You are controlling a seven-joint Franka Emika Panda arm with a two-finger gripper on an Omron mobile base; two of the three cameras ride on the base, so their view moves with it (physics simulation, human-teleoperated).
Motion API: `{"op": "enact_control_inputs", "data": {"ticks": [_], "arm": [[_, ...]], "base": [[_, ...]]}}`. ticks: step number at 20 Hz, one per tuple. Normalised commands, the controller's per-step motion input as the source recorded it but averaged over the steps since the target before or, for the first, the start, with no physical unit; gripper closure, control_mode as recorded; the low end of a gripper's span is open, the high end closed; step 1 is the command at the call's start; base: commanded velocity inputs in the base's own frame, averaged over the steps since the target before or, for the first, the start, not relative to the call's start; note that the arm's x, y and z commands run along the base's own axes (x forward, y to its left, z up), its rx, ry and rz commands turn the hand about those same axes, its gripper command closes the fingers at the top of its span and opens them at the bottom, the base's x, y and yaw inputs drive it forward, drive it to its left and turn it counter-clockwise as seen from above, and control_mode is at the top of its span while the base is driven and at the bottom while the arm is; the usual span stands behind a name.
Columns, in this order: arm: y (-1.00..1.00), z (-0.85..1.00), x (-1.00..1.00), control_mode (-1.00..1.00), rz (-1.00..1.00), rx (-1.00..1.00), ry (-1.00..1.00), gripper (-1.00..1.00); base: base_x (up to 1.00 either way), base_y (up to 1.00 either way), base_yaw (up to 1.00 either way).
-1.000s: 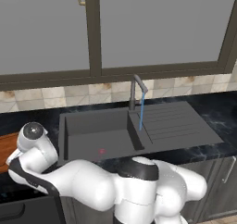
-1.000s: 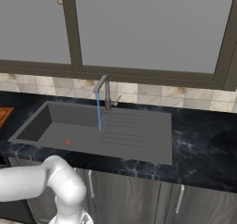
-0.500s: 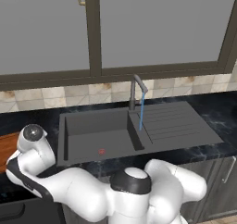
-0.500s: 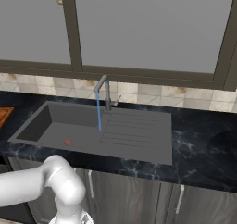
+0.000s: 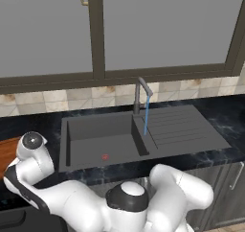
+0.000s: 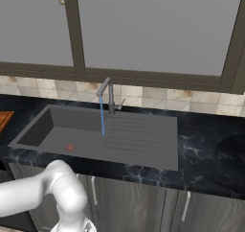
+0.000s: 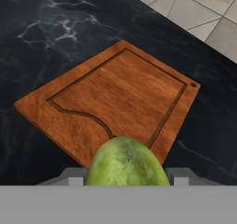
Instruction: Pick the mango from the sink and place it on the cutting board to airdry. Then turn off the sink faucet.
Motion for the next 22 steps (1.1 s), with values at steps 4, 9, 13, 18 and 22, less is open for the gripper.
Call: {"op": "enact_control_inputs", "data": {"ticks": [4,9,13,18,22], "arm": [[0.14,-0.12,0.10,-1.00,0.00,0.00,0.01,1.00],[0.14,-0.10,0.20,-1.00,-0.01,0.00,0.01,1.00],[0.08,-0.10,0.24,-1.00,0.00,0.00,0.02,1.00],[0.05,-0.12,0.17,-1.00,0.00,0.00,0.01,1.00],[0.10,-0.19,0.10,-1.00,0.00,0.00,0.01,1.00]], "base": [[0.00,0.00,0.00],[0.00,0.00,0.00],[0.00,0.00,0.00],[0.00,0.00,0.00],[0.00,0.00,0.00]]}}
